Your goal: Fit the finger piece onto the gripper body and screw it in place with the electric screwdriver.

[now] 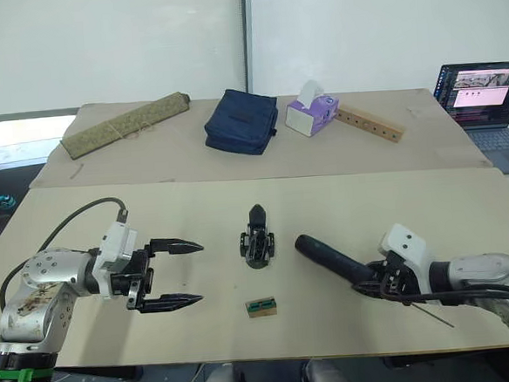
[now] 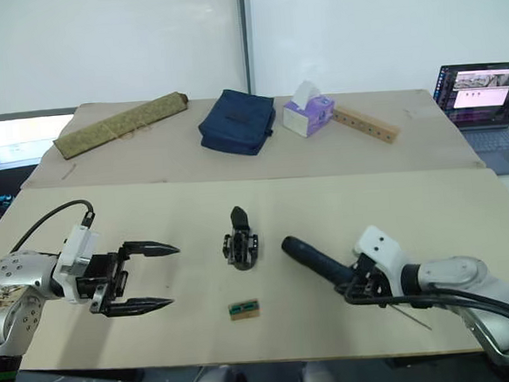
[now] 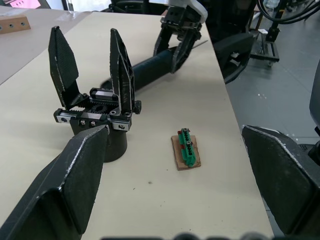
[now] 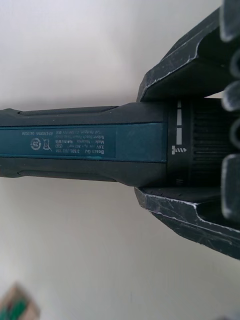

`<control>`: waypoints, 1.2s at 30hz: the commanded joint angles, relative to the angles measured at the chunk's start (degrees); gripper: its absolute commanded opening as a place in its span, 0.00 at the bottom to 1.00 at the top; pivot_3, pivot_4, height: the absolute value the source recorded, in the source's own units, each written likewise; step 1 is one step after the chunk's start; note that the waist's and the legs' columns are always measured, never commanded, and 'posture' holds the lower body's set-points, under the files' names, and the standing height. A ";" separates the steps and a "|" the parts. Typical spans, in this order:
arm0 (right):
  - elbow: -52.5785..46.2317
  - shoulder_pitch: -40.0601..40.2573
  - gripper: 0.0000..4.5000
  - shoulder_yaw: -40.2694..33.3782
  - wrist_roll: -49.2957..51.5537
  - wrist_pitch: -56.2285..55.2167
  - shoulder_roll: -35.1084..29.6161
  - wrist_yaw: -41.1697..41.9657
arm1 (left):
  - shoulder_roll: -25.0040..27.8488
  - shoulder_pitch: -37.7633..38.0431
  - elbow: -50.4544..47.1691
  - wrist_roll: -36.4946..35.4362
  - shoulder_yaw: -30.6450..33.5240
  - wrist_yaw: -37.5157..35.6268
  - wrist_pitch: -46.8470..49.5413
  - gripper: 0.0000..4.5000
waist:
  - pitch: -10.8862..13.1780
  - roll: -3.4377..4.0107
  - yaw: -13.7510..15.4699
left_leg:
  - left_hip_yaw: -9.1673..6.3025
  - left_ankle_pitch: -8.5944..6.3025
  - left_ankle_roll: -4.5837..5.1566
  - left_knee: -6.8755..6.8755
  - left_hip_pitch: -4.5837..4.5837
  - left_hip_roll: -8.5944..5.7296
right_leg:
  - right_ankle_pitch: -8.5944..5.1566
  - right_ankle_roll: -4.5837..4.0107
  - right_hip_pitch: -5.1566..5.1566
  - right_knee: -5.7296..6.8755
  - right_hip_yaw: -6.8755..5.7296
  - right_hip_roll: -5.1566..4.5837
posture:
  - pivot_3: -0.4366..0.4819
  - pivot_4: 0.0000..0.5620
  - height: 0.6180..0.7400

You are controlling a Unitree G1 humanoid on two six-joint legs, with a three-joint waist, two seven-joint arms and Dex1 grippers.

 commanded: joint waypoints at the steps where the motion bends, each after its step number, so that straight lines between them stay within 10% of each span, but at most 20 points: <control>1: 1.87 -1.56 0.43 0.87 -1.70 -5.29 0.41 2.23 | -0.24 0.14 -1.79 0.18 -0.18 0.47 -0.99 1.00 | 0.00 0.00 -0.10 | -0.01 0.00 0.00 -0.02 0.00 0.01 | -0.01 -0.02 -0.02 0.03 -0.02 0.04 | 0.48 0.27 1.00; 6: 3.85 -2.76 0.43 1.50 -2.32 -5.60 0.01 3.76 | -0.54 0.81 -2.50 0.29 -0.14 0.77 -1.16 1.00 | 0.00 0.00 -0.42 | -0.04 0.00 0.00 -0.03 0.07 0.04 | -0.01 -0.07 0.00 0.09 -0.02 0.12 | 0.48 0.27 1.00; 13: -0.26 -7.45 0.99 1.40 0.78 3.07 -5.84 7.67 | -0.51 1.99 -2.23 0.68 0.17 0.72 -1.69 1.00 | 0.00 0.00 -0.58 | -0.05 0.00 0.00 -0.03 0.08 0.04 | -0.01 -0.06 0.01 0.09 -0.02 0.05 | 0.48 0.27 1.00; 23: -8.25 -32.16 0.99 20.12 3.03 33.35 -17.82 11.94 | -1.10 0.80 -1.02 1.15 -1.52 0.25 -2.77 1.00 | 0.09 0.15 -0.67 | -0.10 0.00 0.00 -0.05 0.06 0.08 | -0.02 -0.14 -0.07 0.12 -0.09 0.00 | 0.48 0.27 1.00; 36: -0.82 -47.96 0.99 45.21 -4.60 36.64 -6.98 4.16 | -1.80 1.23 -1.36 1.84 -3.35 0.14 -3.50 1.00 | 0.08 0.14 -0.69 | 0.00 0.02 -0.01 0.11 -0.51 0.00 | 0.08 -0.17 -0.83 0.49 -0.04 -0.07 | 0.48 0.27 1.00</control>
